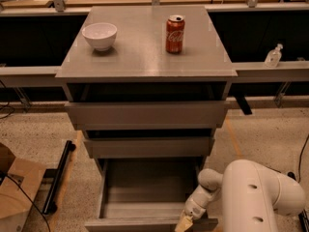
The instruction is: Close bottom drawer
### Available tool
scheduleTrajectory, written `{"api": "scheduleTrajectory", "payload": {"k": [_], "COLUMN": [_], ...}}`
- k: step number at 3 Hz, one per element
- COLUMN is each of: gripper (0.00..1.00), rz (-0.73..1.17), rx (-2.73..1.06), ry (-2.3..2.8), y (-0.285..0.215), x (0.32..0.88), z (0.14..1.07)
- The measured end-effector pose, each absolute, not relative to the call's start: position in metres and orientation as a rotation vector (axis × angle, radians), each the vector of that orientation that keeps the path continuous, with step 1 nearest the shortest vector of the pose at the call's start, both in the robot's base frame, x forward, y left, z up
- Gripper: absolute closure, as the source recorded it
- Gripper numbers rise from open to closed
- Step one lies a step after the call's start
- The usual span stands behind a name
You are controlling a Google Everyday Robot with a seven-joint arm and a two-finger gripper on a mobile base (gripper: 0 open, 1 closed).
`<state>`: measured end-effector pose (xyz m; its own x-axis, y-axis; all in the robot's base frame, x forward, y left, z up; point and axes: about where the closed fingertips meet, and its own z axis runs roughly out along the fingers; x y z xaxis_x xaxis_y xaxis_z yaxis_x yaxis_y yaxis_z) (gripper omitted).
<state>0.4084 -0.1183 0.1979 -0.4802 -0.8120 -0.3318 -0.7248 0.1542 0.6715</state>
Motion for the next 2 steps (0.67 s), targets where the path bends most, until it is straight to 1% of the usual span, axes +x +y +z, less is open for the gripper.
{"api": "scheduleTrajectory", "payload": {"k": [2], "gripper": [1.0], "rz": [-1.237], "rx": [1.541], "ry": [-2.303], "y": [-0.1183], "x": [0.4084], "z": [0.198]}}
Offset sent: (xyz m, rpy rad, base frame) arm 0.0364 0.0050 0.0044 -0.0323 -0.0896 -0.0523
